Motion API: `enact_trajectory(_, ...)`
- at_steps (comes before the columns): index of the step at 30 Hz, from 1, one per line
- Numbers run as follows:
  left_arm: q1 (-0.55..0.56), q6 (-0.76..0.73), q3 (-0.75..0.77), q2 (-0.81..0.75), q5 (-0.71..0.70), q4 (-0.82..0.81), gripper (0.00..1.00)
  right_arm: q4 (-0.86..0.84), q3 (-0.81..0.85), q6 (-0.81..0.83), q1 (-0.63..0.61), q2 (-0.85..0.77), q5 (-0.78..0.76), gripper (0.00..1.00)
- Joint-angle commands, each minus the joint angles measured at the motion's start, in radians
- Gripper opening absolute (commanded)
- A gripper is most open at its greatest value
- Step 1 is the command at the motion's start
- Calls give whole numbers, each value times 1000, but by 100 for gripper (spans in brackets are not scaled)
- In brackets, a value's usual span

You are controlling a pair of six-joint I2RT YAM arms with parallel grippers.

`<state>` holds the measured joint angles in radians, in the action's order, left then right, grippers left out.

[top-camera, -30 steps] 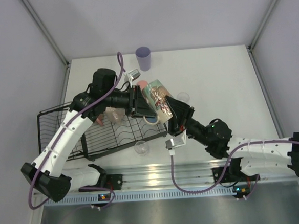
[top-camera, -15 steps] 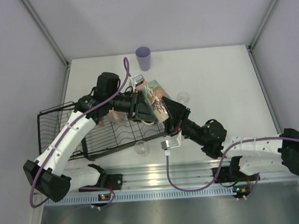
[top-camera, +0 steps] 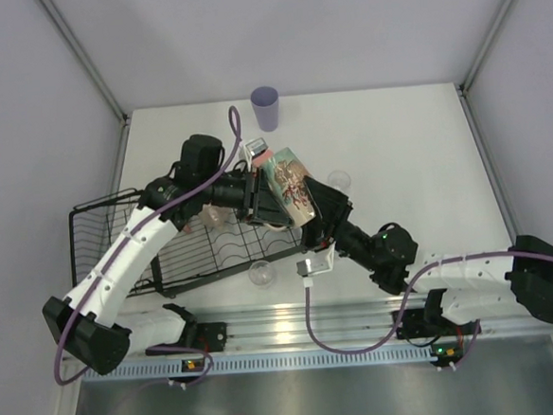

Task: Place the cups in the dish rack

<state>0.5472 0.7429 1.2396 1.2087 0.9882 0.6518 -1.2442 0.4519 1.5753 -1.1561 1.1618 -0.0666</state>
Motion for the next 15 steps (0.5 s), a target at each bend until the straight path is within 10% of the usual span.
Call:
enact_trajectory(1,3,-11,57,-37,-141,-72,0,-185,13,-29,-8,12,24,45)
enact_trajectory(5,3,-10,43,-69,-204,-77,0,-265,-24,-54,10,39,4,72)
enact_trajectory(15,3,7,51,-129,-279,-103,0,-445,-88,-120,36,150,-81,87)
